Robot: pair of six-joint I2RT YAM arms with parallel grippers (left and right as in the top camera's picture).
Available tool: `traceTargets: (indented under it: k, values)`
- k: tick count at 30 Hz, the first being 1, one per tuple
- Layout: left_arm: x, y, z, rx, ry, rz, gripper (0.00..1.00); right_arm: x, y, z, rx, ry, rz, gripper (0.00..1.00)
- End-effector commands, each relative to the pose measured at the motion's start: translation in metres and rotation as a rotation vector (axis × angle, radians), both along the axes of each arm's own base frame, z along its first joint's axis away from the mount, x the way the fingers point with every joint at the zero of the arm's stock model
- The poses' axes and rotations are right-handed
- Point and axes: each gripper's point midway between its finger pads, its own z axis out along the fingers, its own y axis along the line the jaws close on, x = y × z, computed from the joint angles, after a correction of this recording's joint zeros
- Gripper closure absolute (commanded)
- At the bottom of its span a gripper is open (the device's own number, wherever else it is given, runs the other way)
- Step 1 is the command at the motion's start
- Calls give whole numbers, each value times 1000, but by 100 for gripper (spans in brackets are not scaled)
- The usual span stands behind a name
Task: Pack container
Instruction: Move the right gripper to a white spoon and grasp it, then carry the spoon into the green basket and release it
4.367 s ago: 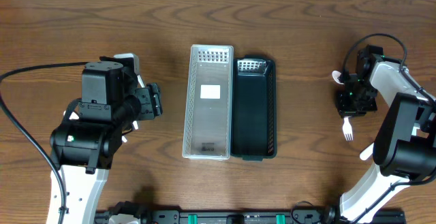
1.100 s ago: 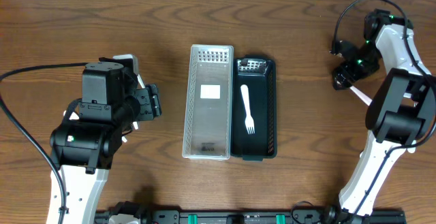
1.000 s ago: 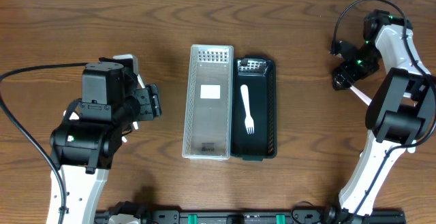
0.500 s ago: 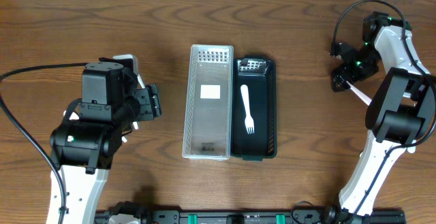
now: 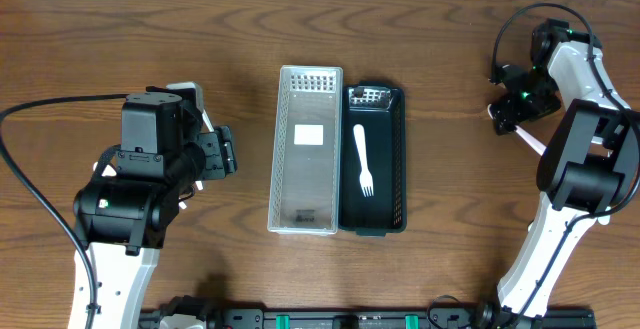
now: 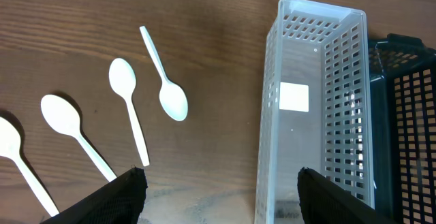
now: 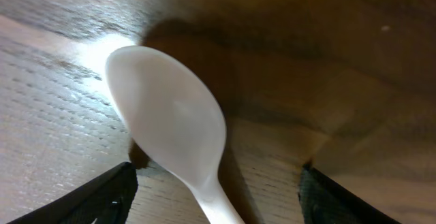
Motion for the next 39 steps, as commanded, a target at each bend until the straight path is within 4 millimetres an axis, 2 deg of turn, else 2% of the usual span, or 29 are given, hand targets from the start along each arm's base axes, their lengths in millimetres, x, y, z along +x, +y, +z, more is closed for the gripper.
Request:
traceTargets:
  k: [1, 9, 13, 16, 19, 24, 26, 29, 32, 34, 36, 39]
  values:
    - [1, 2, 3, 11, -8, 3, 27, -14, 2, -15, 9, 57, -27, 26]
    - [1, 2, 4, 11, -9, 3, 27, -12, 3, -16, 5, 50, -73, 62]
    - [1, 2, 4, 11, -9, 3, 27, -11, 9, -16, 36, 44, -77, 74]
    - [1, 2, 4, 11, -9, 3, 27, -10, 15, -16, 72, 39, -81, 79]
    - [1, 2, 4, 11, -9, 3, 27, -10, 17, -16, 82, 36, -87, 89]
    - [1, 2, 4, 11, -9, 3, 27, -2, 23, -9, 88, 6, -177, 92]
    - [1, 2, 4, 14, -10, 5, 27, 5, 32, 3, 117, -28, -219, 95]
    - [1, 2, 4, 14, -10, 5, 26, 18, 41, 34, 135, -101, -268, 99]
    - [1, 2, 4, 14, -10, 5, 26, 29, 44, 77, 77, -206, -307, 99]
    - [1, 3, 4, 16, -10, 7, 26, 33, 52, 113, 41, -292, -337, 99]
    - [1, 5, 3, 24, -10, 15, 26, 34, 69, 147, 42, -373, -376, 99]
    - [1, 13, 3, 2, -3, 75, 26, 27, 106, 190, 92, -460, -458, 99]
